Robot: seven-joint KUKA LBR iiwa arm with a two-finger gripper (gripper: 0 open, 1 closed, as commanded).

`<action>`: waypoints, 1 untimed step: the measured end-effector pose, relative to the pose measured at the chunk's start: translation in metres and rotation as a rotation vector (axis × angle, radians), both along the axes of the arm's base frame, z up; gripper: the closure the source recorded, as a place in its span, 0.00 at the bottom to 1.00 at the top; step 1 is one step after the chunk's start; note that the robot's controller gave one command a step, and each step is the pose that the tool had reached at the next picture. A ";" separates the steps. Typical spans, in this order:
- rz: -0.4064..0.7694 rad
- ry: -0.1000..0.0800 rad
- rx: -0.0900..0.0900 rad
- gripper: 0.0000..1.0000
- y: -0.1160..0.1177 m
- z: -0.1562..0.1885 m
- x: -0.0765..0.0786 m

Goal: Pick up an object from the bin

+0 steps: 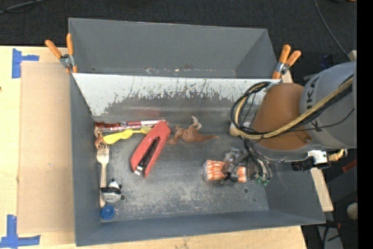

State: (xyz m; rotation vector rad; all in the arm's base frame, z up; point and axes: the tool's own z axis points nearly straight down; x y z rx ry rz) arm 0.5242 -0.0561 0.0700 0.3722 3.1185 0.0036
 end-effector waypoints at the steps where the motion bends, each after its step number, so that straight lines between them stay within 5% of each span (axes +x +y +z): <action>1: 0.001 0.005 0.001 1.00 0.000 0.015 -0.002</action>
Offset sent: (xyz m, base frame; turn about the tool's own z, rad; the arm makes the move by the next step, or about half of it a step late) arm -0.0017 0.0003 0.0816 -0.0008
